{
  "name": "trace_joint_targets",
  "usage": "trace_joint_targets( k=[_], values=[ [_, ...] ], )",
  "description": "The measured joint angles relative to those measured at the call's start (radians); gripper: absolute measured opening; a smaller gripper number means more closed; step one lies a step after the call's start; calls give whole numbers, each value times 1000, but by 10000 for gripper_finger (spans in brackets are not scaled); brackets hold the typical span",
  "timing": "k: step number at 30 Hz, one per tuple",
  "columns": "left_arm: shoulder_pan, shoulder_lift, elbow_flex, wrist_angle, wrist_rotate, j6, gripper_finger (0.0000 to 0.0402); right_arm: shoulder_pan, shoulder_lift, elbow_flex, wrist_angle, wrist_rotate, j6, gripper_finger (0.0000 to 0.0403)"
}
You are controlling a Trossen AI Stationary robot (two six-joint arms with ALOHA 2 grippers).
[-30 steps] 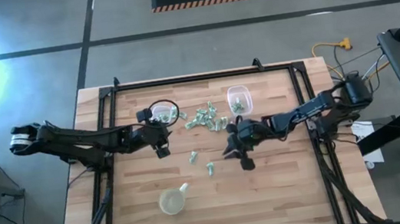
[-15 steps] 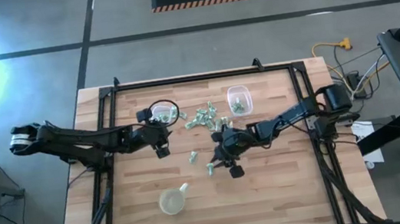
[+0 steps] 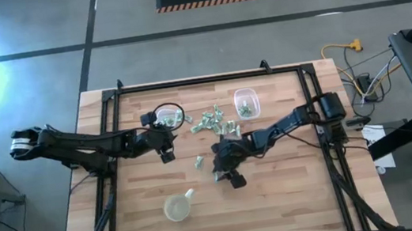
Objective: Pick and place items into bin
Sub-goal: Put the green stevia packet into the rectangular transparent bin
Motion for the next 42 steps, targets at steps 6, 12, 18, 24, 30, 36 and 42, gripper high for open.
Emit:
trace_joint_targets(
  k=[6,12,18,24,30,36,42],
  values=[
    [0,0,-2,2,0,0,134,0,32,10,-7,1,6,178],
    [0,2,-2,4,0,0,134,-1,23,0,-23,8,9,172],
    [0,8,-3,7,0,0,134,-1,23,-1,-23,13,11,144],
    [0,8,-3,24,0,0,134,-1,23,-2,-23,34,12,105],
    [0,8,-3,25,0,0,134,-2,23,-1,-25,38,8,70],
    [0,8,-3,25,0,0,134,-1,2,3,-36,37,-18,50],
    [0,8,-3,25,0,0,134,-1,-81,3,-48,36,-72,43]
  ],
)
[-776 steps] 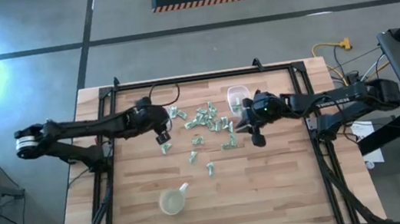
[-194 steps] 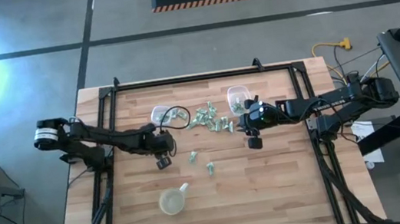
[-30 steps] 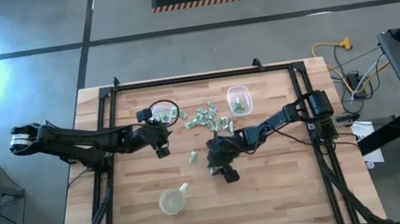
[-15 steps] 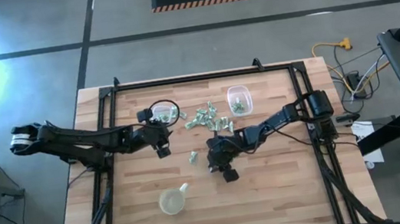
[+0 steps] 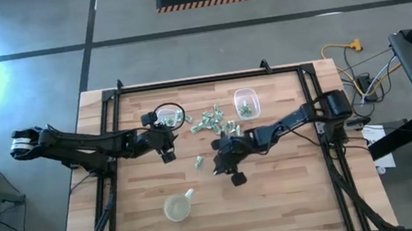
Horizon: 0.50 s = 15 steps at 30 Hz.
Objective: Pick and place items into bin
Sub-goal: Put the green stevia packet into the rectangular transparent bin
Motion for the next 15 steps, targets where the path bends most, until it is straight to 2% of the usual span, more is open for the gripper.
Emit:
trace_joint_targets(
  k=[3,5,10,15],
  values=[
    [0,0,0,0,0,0,134,-2,-63,0,-44,3,-41,43],
    [0,0,-1,0,0,0,134,-5,-112,1,-93,40,-73,43],
    [0,0,-1,0,0,0,134,-11,-259,2,-287,283,-138,43],
    [0,0,-1,1,0,0,134,-34,-396,-3,-448,483,-107,43]
  ],
)
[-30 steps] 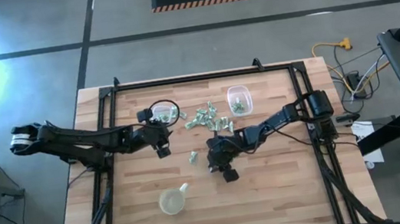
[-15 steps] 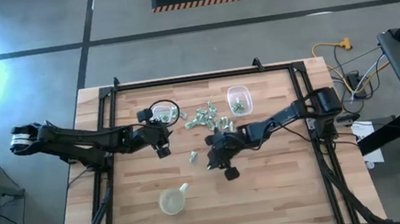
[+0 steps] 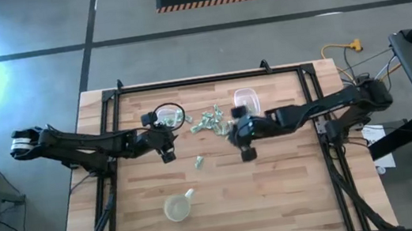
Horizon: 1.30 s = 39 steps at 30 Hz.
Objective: Pick and place items into bin
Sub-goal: Put the green stevia packet into the rectangular transparent bin
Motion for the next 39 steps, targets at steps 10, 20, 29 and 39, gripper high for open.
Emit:
trace_joint_targets(
  k=[10,20,29,39],
  values=[
    [0,0,-1,10,0,0,134,-90,-139,-36,-167,225,230,43],
    [0,0,-2,26,0,0,134,-225,-112,-118,-159,226,294,43],
    [0,0,-2,26,0,0,134,-340,-80,-200,1,222,235,43],
    [0,0,-7,27,0,0,134,-403,-80,-223,40,216,234,44]
  ],
)
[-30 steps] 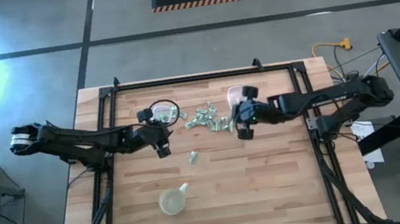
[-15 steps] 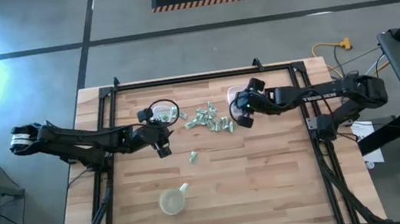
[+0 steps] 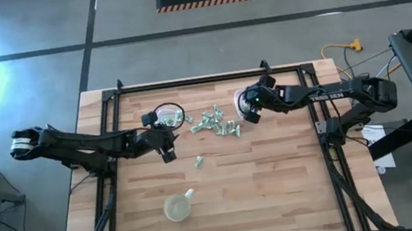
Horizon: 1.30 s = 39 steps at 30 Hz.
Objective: Pick and place items into bin
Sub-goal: Put the green stevia packet into the rectangular transparent bin, then put the green stevia packet into the square transparent bin
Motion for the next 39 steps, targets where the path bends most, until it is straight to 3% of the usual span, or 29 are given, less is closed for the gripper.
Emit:
trace_joint_targets(
  k=[15,21,25,29,39],
  values=[
    [0,0,0,13,0,1,134,-4,-2,-2,22,-52,-15,128],
    [0,0,-1,25,24,9,134,18,-10,-5,60,-272,-20,139],
    [0,0,-3,37,131,0,134,41,-10,-29,100,-435,-50,134],
    [0,22,-3,118,278,-1,134,69,-11,-53,134,-527,-99,128],
    [0,221,6,213,434,7,134,102,-11,-140,207,-553,-129,111]
  ],
)
